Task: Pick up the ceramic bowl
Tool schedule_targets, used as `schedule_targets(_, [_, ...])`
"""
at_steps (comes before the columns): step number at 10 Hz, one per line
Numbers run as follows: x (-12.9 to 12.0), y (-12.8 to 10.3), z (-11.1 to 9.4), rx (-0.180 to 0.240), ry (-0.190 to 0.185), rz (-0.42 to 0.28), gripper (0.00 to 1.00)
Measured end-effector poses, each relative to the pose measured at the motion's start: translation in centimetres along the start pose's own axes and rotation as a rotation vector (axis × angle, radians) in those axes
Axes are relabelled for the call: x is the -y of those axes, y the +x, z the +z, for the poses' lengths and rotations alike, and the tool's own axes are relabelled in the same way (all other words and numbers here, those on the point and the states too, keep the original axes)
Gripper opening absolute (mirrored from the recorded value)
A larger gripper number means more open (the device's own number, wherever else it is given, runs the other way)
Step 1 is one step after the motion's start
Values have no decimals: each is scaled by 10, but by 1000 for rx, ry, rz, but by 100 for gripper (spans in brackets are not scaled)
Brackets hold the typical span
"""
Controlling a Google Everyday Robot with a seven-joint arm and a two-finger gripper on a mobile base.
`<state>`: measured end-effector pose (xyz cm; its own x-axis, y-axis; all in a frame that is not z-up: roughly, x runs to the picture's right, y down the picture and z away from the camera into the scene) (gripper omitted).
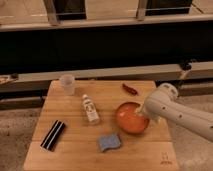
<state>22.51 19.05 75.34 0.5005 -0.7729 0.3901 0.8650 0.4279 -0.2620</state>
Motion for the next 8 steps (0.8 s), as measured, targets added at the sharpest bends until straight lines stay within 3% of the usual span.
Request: schedule_targets(8, [-1,-9,24,61,2,-82,80])
